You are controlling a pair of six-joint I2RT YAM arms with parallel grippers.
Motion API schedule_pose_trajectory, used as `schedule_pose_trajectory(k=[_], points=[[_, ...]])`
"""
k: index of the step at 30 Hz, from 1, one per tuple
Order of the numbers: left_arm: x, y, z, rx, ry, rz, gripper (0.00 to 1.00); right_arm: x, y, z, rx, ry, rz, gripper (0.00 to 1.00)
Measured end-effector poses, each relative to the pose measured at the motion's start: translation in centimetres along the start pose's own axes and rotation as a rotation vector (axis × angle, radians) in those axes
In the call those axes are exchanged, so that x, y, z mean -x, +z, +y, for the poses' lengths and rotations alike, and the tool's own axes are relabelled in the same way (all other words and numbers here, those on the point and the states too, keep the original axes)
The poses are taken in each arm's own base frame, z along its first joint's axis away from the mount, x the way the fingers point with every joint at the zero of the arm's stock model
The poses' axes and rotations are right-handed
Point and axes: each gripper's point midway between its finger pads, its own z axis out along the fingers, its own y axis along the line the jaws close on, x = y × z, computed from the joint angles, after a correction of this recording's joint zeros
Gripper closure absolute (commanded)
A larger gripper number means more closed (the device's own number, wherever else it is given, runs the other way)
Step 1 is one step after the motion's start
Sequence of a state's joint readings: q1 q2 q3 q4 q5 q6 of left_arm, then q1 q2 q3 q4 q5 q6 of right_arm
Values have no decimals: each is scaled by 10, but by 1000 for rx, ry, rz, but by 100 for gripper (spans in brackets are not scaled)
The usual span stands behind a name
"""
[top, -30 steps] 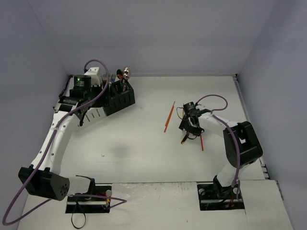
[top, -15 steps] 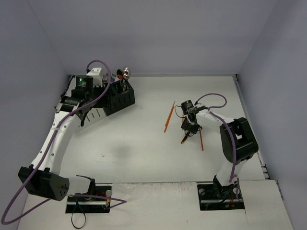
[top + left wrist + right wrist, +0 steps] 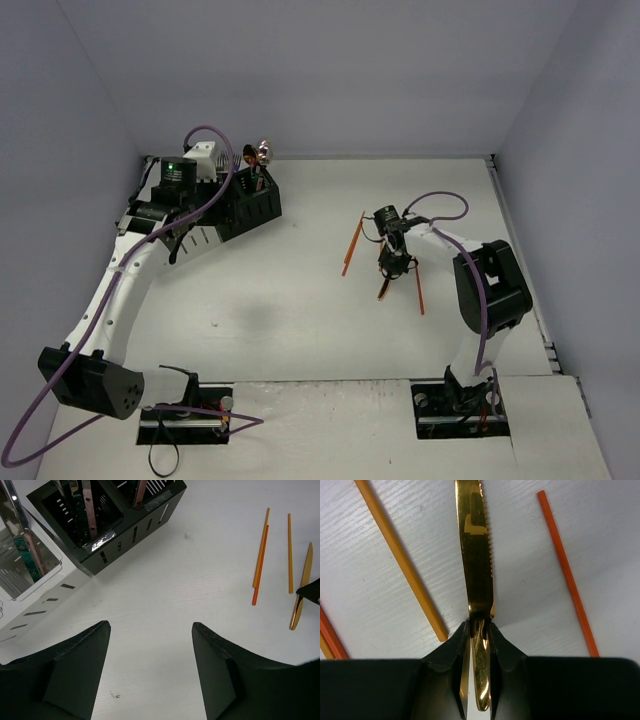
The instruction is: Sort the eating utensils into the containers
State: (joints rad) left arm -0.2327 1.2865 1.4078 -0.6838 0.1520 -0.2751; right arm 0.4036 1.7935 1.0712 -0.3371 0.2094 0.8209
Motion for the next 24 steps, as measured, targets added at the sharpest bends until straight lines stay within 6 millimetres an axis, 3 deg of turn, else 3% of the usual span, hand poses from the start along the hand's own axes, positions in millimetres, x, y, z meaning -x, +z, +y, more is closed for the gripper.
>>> schedule_pose_trajectory(k=[5, 12, 14, 17, 21, 24], points=[[-3, 0, -13, -40, 1, 9, 37, 2, -1, -1, -6, -21, -15, 100], [-8, -2, -59, -196, 5, 27, 37, 8, -17, -6, 3, -125, -60, 100], [-6, -2, -74, -246, -10, 20, 37, 16, -35, -1, 43, -155, -114, 100], [1, -2, -96, -329, -39, 0, 37, 27, -74, 22, 158, -221, -230, 100], [12, 0, -129, -439, -73, -34, 37, 26, -135, 54, 371, -324, -381, 100], [15, 4, -155, -514, -87, -47, 37, 23, -171, 66, 512, -385, -460, 100]])
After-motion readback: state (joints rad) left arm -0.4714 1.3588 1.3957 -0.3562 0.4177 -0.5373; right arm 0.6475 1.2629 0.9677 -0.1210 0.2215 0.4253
